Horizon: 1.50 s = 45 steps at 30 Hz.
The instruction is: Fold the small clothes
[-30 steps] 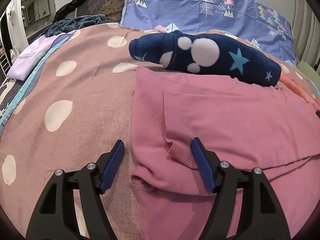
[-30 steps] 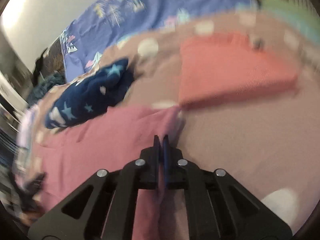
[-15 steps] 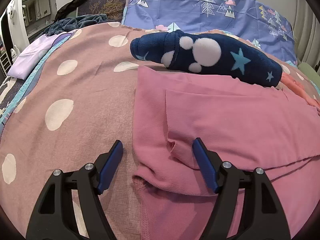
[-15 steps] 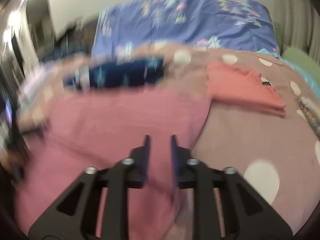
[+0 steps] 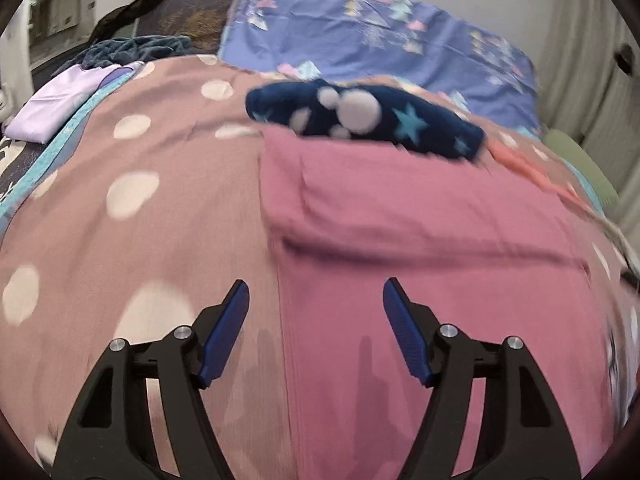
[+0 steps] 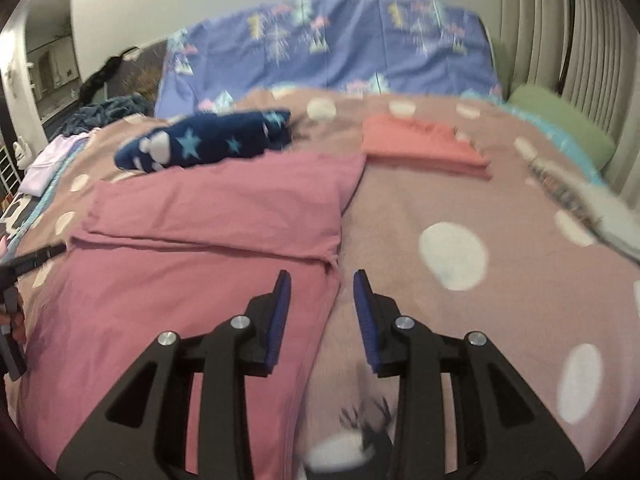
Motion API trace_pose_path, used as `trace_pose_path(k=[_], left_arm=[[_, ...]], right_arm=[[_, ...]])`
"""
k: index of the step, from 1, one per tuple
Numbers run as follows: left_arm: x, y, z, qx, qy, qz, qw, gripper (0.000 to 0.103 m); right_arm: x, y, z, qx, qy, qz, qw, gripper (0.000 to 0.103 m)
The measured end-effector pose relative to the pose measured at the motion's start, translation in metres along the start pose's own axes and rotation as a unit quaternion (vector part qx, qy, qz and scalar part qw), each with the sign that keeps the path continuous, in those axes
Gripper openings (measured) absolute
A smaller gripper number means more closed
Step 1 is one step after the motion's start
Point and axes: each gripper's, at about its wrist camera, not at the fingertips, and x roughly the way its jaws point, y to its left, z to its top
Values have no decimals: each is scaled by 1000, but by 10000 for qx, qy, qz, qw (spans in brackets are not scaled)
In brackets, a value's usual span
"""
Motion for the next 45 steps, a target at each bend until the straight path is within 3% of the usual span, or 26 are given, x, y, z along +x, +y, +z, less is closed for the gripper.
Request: trace_pose_path(k=[5, 14, 18, 21, 23, 24, 25, 27, 29, 30, 33, 37, 40, 45], left_arm=[[-36, -9, -60, 339, 358, -126, 9987, 70], [-83, -11, -125, 566, 639, -531, 9949, 70], [-97, -15, -145, 673, 655, -736, 9929, 70], [-110, -14, -160, 702, 641, -911, 9913, 70], [-116, -10, -167, 636, 637, -975, 9912, 70], [-118, -9, -169, 602, 626, -1020, 9910, 69], [-120, -8, -170, 581, 620, -1049, 9908, 66], [-125, -7, -172, 527, 608, -1143, 9902, 49], [-129, -7, -173, 457, 635, -1338, 9879, 37], [-130, -9, -173, 473, 649, -1385, 9871, 36], [-133, -14, -178, 738, 741, -1197, 9873, 36], [-130, -3, -178, 600, 778, -1062, 9895, 38], [-132, 0, -177, 532, 763, -888, 9917, 49], [-137, 11, -181, 393, 760, -997, 9913, 53]], right_arm=[[-44, 10, -14, -187, -244, -33, 9995, 33], [-91, 19, -41, -273, -334, 175, 9989, 37], [-92, 13, -68, -186, 68, 626, 9978, 39], [-81, -6, -106, 41, 776, 1183, 9899, 39], [-73, -28, -134, 470, 1253, 1375, 9814, 38], [-71, -37, -144, 718, 1408, 1475, 9764, 33], [-75, -51, -155, 1070, 1382, 1688, 9700, 32], [-84, -62, -164, 1337, 1407, 1993, 9605, 33], [-90, -64, -169, 1378, 1504, 2303, 9515, 35], [-92, -63, -172, 1330, 1587, 2440, 9474, 35], [-93, -57, -179, 1156, 1760, 2599, 9424, 36], [-86, -53, -176, 1317, 1795, 2807, 9336, 40], [-82, -48, -168, 1289, 1862, 2854, 9313, 40], [-89, -46, -174, 1088, 2044, 3045, 9239, 40]])
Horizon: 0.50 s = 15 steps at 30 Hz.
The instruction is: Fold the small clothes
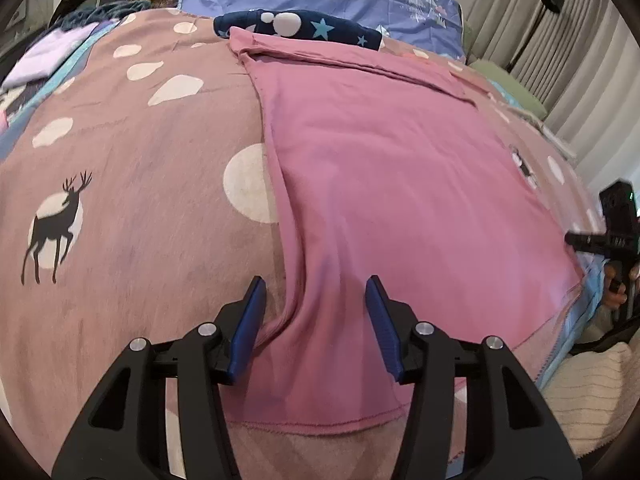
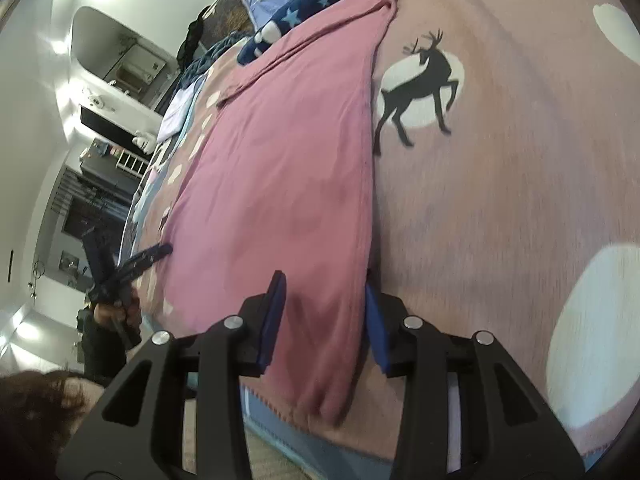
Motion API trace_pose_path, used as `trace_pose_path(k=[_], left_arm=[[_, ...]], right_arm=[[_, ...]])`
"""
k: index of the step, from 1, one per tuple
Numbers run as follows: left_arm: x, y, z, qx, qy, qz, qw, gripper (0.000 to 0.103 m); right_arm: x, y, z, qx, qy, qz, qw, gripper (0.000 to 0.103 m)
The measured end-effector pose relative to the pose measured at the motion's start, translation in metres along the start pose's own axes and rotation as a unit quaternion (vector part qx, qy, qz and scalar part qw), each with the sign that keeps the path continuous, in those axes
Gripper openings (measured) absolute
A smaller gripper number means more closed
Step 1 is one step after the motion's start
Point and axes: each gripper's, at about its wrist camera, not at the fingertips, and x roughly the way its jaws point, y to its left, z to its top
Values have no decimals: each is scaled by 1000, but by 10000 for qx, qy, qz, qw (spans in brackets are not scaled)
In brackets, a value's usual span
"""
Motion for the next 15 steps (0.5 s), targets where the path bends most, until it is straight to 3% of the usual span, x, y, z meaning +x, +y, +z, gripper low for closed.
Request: trace_pose_path(k=[4, 7, 9, 10, 12, 15], left_arm=[[-2, 21, 2, -463, -100, -153, 9988, 52], [-1, 32, 9, -681, -168, -105, 9975, 41], [0, 32, 12, -641, -144, -28, 9978, 27], [0, 31, 12, -619, -130, -33, 9980, 24], [-2, 28, 11, -502, -133, -38, 9986, 16], [-7, 22, 7, -324, -142, -8, 9994, 14]], right_arm=[[4, 3, -1, -11, -2, 112, 9999, 40], [13, 3, 4, 40, -33, 278, 9996, 37], [19, 4, 11, 93, -41, 274, 9996, 20], [21, 4, 13, 127, -55, 193, 9997, 5], [14, 1, 14, 275, -213, 186, 9992, 5], [-7, 1, 12, 290, -599, 299, 9973, 4]])
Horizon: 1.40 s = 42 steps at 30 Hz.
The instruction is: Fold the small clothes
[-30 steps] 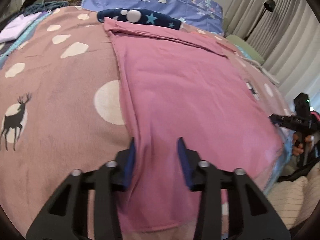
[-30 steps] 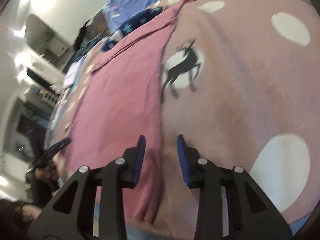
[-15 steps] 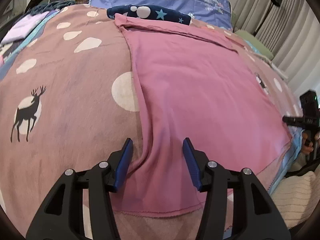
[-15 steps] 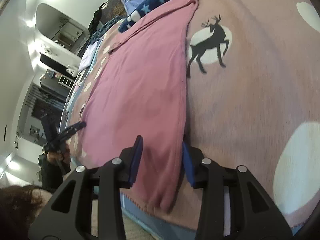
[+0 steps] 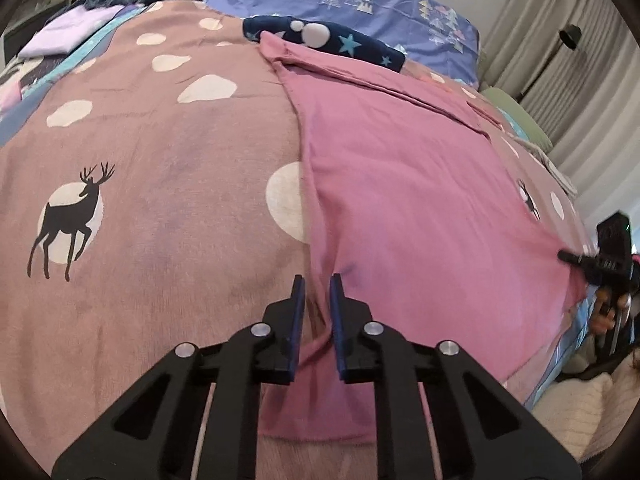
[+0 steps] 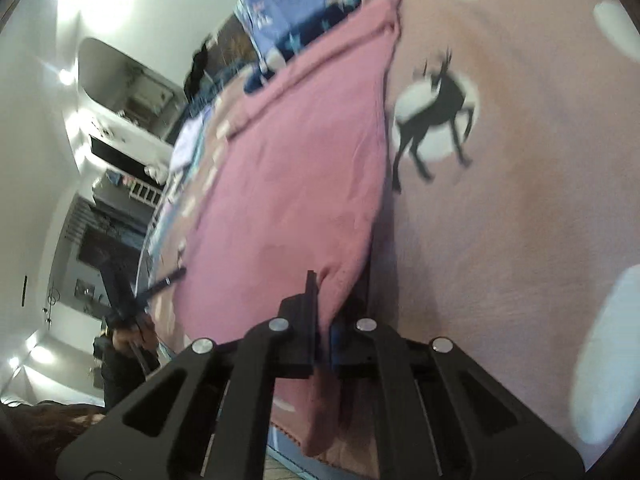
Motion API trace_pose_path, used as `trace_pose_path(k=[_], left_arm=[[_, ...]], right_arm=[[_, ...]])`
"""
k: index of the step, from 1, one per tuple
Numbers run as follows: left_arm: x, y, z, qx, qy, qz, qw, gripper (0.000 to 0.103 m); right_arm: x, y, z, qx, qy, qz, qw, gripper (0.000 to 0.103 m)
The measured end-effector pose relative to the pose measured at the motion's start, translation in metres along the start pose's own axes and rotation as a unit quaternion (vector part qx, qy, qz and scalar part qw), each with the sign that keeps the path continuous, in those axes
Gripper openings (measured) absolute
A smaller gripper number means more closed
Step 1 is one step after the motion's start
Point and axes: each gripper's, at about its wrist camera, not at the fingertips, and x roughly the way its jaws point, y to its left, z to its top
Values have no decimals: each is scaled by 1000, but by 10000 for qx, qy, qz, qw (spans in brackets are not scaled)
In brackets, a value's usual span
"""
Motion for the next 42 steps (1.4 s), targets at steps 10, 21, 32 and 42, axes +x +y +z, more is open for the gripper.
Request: trace_pose_path(k=[10, 21, 32, 42], left_arm=[[0, 7, -4, 13, 127, 235, 9996, 45], [4, 17, -10, -385, 239, -817, 9956, 47], [7, -13, -7, 188, -5, -400, 9990, 3], [-115, -75, 65, 487, -2390, -1097, 9636, 3]], right_arm=[[2, -13, 3, 210, 107, -136, 9996, 4], [6, -17, 4, 311, 204, -120, 9992, 5], [25, 17, -9, -420, 539, -210, 9974, 4], [-100, 84, 65, -989, -1648, 883, 9774, 2]])
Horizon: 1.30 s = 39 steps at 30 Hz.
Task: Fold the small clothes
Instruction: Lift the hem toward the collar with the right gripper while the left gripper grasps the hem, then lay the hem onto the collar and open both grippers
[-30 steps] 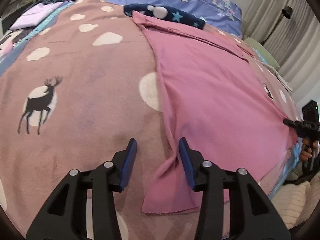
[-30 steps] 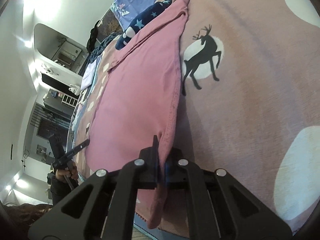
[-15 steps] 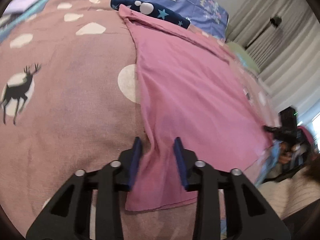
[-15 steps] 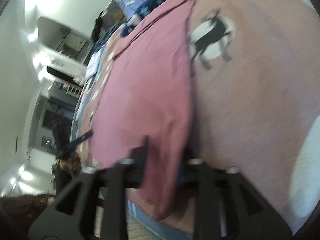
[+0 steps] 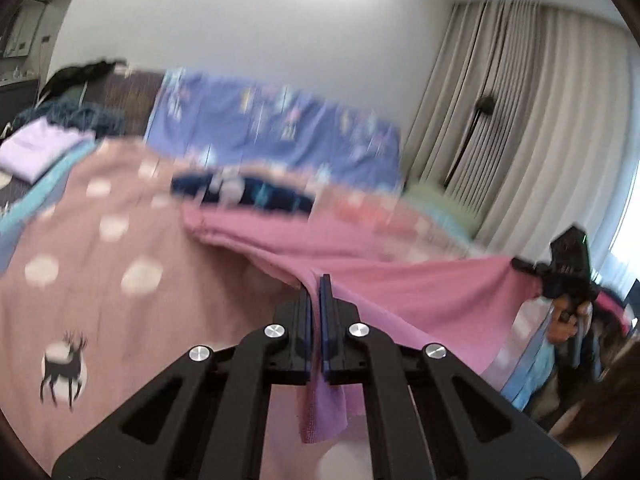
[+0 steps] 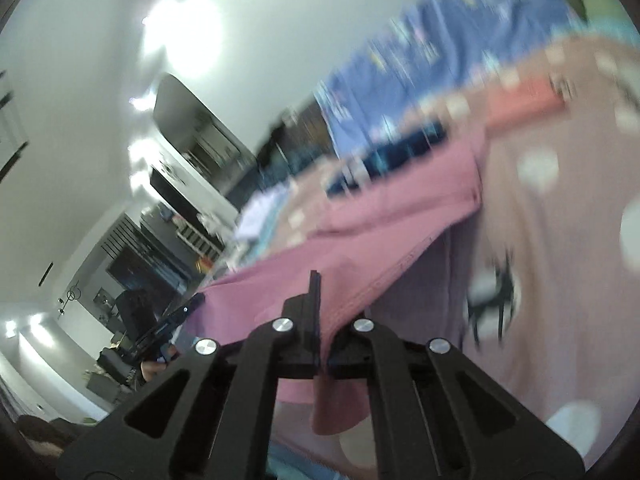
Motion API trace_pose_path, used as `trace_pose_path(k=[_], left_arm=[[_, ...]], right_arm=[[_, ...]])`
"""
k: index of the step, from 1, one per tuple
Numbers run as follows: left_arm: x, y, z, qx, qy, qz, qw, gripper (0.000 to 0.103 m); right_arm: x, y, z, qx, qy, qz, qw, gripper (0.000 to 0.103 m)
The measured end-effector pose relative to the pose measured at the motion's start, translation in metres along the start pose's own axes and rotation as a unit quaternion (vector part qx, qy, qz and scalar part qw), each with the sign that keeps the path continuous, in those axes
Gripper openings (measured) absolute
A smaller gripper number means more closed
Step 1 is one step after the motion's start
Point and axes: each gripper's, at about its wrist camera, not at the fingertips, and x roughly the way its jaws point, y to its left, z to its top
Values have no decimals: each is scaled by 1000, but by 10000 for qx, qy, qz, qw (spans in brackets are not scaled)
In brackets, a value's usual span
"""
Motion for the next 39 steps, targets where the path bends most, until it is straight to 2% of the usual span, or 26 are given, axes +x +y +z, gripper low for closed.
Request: trace_pose_path(k=[3, 6, 8, 10, 12, 14, 16, 18, 22, 25, 28, 31, 34, 37, 39], left_arm=[[-16, -25, 13, -60, -343, -392, 9986, 3], [-41, -55, 2, 160, -319, -508, 9981, 3], [-49, -65, -14, 164, -131, -417, 9989, 3], [-44, -65, -29, -97, 151, -370, 9992, 3], [-31, -59, -50, -356, 500, -281, 9977, 3], [-14, -52, -63, -633, 745, -305, 9947, 3], [-4, -46, -66, -717, 871, -308, 9931, 3], [5, -47, -62, -657, 894, -333, 9933, 3], [14, -47, -40, -531, 727, -300, 9955, 3], [25, -42, -18, -443, 576, -229, 9971, 3], [48, -29, 10, -409, 481, -123, 9979, 4], [85, -6, 30, -452, 531, 20, 9976, 4], [136, 23, 29, -678, 807, 400, 9936, 4], [188, 54, 9, -1076, 1241, 498, 9852, 4], [218, 75, -14, -1395, 1601, 588, 9754, 4]], right_arm=[[-42, 26, 13, -382, -540, 46, 9978, 2], [-86, 37, 6, -715, -807, -75, 9941, 2], [-107, 35, -10, -808, -778, -389, 9929, 3], [-107, 14, -28, -455, -404, -765, 9952, 3], [-99, -11, -43, -59, -103, -1008, 9948, 3], [-84, -38, -56, 449, 156, -1059, 9932, 3], [-70, -55, -61, 734, 316, -1018, 9916, 3], [-59, -56, -59, 746, 362, -1003, 9915, 3], [-45, -53, -37, 636, 208, -897, 9937, 3], [-32, -54, -3, 540, -11, -880, 9947, 4], [-10, -68, 36, 454, -110, -981, 9941, 6], [23, -93, 62, 563, 20, -1115, 9922, 7], [72, -134, 77, 781, 399, -1377, 9866, 7], [111, -173, 72, 1058, 811, -1623, 9777, 7], [127, -194, 62, 1327, 1038, -1565, 9732, 7]])
